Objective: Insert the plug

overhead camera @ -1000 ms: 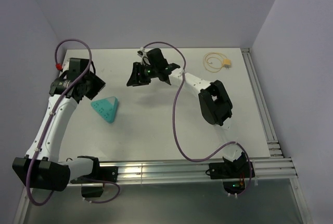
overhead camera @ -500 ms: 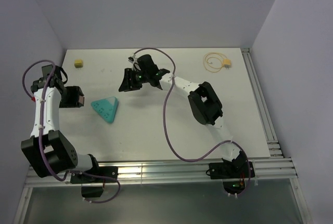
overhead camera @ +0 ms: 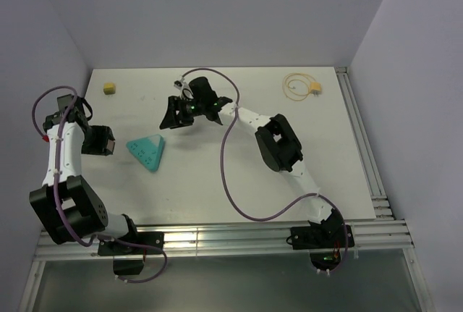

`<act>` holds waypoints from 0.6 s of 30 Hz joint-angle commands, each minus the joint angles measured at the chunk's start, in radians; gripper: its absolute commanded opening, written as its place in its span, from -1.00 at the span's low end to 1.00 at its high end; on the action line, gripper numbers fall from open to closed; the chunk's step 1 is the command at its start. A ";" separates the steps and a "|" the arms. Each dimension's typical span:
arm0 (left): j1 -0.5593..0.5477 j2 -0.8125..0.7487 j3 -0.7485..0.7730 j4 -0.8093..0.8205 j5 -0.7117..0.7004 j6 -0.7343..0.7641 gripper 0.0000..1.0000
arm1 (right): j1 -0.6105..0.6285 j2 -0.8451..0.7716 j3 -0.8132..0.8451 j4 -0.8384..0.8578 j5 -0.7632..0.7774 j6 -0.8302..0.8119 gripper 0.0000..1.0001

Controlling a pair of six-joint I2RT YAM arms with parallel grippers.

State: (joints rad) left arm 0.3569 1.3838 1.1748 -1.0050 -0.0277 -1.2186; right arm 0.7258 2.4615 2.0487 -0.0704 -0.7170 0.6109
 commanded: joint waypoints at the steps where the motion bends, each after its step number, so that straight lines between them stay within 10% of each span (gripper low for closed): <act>1: -0.001 0.018 -0.003 0.043 -0.028 0.197 -1.00 | -0.009 0.014 0.062 0.011 -0.025 -0.022 0.38; 10: -0.027 -0.237 -0.101 0.368 0.089 0.447 -0.99 | -0.002 0.089 0.090 0.047 -0.036 0.062 0.38; 18: -0.156 -0.250 -0.003 0.342 -0.015 0.587 -0.99 | 0.018 0.123 0.105 0.057 -0.029 0.092 0.37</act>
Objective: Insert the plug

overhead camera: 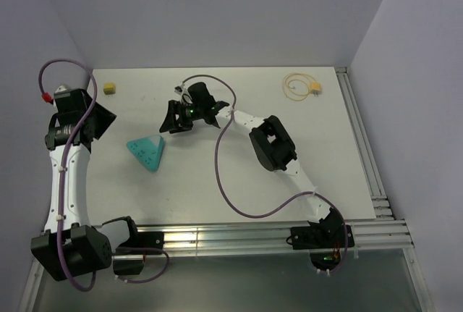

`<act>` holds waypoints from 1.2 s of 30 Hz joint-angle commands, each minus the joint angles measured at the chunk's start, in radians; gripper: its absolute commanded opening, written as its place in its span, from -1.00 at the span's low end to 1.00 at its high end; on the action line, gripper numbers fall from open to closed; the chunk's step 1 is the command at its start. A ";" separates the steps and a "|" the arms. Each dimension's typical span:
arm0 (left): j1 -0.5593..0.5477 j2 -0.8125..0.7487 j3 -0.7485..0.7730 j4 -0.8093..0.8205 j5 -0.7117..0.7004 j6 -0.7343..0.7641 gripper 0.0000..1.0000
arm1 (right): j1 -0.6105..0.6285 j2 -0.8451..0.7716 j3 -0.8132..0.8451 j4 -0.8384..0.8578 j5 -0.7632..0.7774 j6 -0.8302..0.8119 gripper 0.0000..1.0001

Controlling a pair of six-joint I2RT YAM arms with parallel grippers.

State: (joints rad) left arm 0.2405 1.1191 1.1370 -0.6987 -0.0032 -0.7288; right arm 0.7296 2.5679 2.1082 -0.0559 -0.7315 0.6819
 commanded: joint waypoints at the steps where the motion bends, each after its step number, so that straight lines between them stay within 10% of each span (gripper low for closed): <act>1: -0.050 0.015 0.035 0.036 -0.044 0.106 -0.99 | 0.019 0.024 0.049 0.039 -0.013 0.022 0.36; 36: -0.139 -0.013 0.053 0.057 0.008 0.246 -0.99 | 0.060 0.126 0.121 0.133 -0.057 0.160 0.00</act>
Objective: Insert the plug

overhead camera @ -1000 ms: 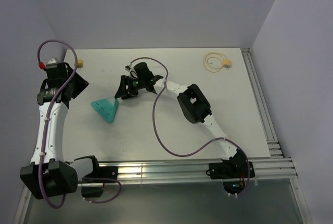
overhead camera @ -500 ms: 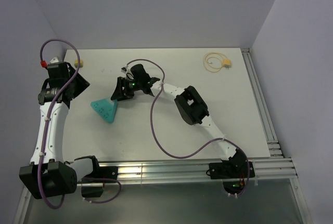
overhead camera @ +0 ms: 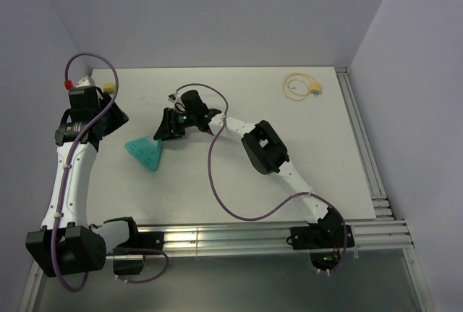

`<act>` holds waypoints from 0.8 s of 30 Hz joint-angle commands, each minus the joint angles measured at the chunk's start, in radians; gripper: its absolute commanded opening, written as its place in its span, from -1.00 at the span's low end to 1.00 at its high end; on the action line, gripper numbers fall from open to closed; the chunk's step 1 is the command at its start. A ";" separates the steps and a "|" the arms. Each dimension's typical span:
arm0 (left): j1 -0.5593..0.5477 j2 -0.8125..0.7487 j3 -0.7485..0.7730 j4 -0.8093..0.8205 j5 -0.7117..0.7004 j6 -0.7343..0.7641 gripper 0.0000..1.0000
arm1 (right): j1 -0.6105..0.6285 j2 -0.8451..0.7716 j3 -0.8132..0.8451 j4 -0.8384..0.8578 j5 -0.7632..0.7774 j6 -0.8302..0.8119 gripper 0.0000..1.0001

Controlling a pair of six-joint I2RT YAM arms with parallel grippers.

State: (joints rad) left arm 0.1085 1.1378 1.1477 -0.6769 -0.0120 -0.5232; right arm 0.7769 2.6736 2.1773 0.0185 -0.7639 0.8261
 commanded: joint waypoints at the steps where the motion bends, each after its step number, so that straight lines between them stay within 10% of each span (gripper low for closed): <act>1: -0.007 -0.035 0.041 0.040 0.020 0.048 -0.99 | 0.013 0.023 0.053 0.060 -0.023 0.019 -0.07; 6: -0.012 -0.023 0.046 0.022 0.035 0.057 -0.99 | 0.015 0.031 0.059 0.069 -0.012 0.036 -0.23; 13: -0.029 -0.045 0.038 0.049 0.092 0.089 -0.99 | 0.007 0.009 0.036 0.034 0.012 0.007 -0.97; 24: -0.326 -0.111 -0.109 0.252 0.093 0.317 -0.99 | -0.163 -0.187 -0.313 0.020 -0.117 -0.132 -1.00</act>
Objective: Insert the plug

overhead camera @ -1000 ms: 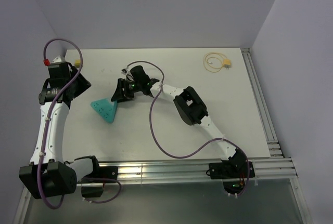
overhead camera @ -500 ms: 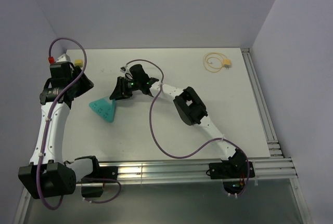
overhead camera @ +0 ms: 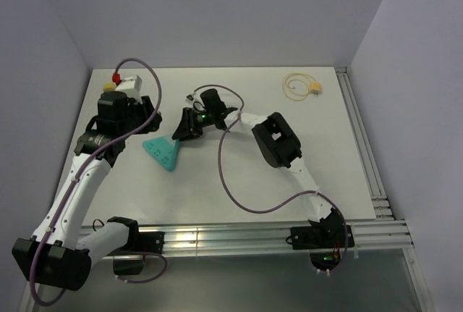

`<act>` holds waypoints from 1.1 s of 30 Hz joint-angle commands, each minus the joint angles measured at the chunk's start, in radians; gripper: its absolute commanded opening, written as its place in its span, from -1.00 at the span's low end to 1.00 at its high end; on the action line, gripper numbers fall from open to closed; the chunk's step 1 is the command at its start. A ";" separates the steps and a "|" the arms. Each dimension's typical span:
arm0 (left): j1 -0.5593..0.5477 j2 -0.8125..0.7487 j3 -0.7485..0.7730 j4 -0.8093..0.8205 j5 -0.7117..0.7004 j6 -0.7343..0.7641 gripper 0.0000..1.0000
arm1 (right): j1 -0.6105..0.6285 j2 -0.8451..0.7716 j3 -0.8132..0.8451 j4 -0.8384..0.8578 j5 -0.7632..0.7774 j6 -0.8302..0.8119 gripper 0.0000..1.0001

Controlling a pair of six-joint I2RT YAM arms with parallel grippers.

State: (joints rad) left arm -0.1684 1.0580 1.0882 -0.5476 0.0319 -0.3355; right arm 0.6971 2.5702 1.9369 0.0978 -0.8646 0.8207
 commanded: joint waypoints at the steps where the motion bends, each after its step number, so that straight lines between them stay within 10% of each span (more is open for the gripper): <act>1: -0.054 -0.047 -0.068 0.153 0.052 0.141 -1.00 | -0.096 -0.122 -0.091 -0.078 -0.020 -0.184 -1.00; 20: -0.122 0.143 -0.192 0.343 0.293 0.777 -1.00 | -0.185 -0.166 -0.194 -0.210 -0.117 -0.348 -1.00; 33: -0.097 0.066 -0.360 0.351 0.344 0.842 -0.99 | -0.186 -0.173 -0.207 -0.145 -0.172 -0.302 -1.00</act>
State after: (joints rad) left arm -0.2699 1.1149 0.7261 -0.2317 0.3302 0.4763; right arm 0.5060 2.3985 1.7275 -0.0891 -1.0168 0.5236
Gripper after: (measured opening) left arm 0.481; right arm 0.431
